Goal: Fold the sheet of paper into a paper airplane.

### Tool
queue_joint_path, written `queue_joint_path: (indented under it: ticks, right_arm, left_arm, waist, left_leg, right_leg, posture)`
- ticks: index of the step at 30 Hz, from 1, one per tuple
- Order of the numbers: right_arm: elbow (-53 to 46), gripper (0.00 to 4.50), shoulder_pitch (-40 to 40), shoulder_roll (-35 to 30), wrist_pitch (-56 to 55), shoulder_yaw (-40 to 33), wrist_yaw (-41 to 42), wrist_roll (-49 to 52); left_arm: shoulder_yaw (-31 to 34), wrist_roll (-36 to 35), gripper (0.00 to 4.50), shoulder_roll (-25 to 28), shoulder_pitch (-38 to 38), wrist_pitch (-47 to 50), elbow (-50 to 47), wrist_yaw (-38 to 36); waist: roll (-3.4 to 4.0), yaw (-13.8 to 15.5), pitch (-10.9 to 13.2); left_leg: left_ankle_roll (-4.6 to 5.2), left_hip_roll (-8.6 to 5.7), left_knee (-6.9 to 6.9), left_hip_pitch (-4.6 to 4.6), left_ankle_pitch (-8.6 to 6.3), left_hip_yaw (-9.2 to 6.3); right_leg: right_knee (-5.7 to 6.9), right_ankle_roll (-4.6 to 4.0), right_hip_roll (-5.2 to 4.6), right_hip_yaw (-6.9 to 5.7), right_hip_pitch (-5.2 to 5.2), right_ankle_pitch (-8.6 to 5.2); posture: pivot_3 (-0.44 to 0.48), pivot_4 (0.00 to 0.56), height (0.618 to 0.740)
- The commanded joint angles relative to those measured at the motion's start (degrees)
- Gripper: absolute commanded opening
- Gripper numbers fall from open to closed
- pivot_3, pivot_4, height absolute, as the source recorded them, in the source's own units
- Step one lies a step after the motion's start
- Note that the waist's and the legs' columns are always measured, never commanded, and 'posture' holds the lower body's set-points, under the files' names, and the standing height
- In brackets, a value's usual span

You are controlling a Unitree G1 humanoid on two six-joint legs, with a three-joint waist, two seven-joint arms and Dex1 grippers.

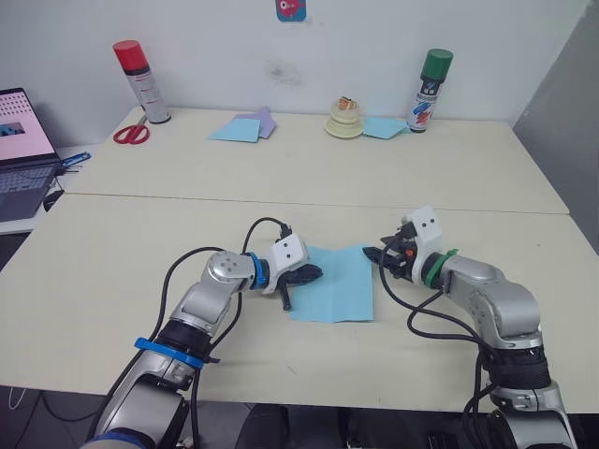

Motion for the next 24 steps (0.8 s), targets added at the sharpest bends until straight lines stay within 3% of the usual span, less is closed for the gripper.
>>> queue_joint_path:
  ticks: [1,10,13,19,24]
  right_arm:
    - [-1.97,2.68,-0.81,1.28,5.71,-3.36,-1.17,4.88]
    - [4.18,2.68,-3.67,5.23,6.99,-5.04,-4.48,8.05]
    - [5.00,2.07,-4.41,5.38,6.33,-4.98,-5.18,8.54]
    - [4.24,0.02,-4.33,5.29,5.34,-3.73,-5.85,8.64]
    - [1.49,0.02,-2.76,3.34,0.69,1.52,-5.27,5.99]
  left_arm:
    - [-2.22,1.70,0.00,-0.21,1.60,0.93,0.28,-0.39]
    - [-2.07,1.94,0.00,-0.38,1.33,0.70,0.95,-0.23]
    - [-1.82,2.04,0.00,-0.25,1.39,0.67,1.31,0.10]
    - [-1.63,2.10,0.00,0.04,2.18,0.61,1.53,0.44]
    - [-1.58,2.06,0.00,0.15,2.79,0.76,1.67,0.78]
  waist:
    - [0.01,0.00,0.00]
    - [0.01,-0.01,-0.01]
    - [0.01,-0.01,-0.01]
    - [0.02,-0.02,-0.01]
    - [0.03,-0.05,-0.02]
  left_leg:
    - [0.00,0.00,-0.01,0.00,0.00,0.00]
    - [0.01,-0.01,-0.02,0.00,0.00,0.03]
    - [0.01,-0.02,-0.02,-0.02,0.00,0.03]
    - [0.01,-0.01,-0.03,-0.01,0.00,0.02]
    - [0.01,0.00,-0.03,0.00,0.00,0.02]
  right_leg:
    - [0.00,0.00,0.00,0.00,0.00,0.00]
    - [-0.04,0.01,0.00,0.01,0.00,0.00]
    - [-0.05,0.01,0.00,0.01,0.00,0.00]
    - [-0.05,0.01,0.00,0.00,0.00,0.00]
    - [-0.05,0.01,0.00,0.00,0.00,0.00]
  posture:
    - [0.000,0.150,0.729]
    - [0.000,0.150,0.729]
    - [0.000,0.150,0.729]
    - [0.000,0.150,0.729]
    - [0.000,0.150,0.729]
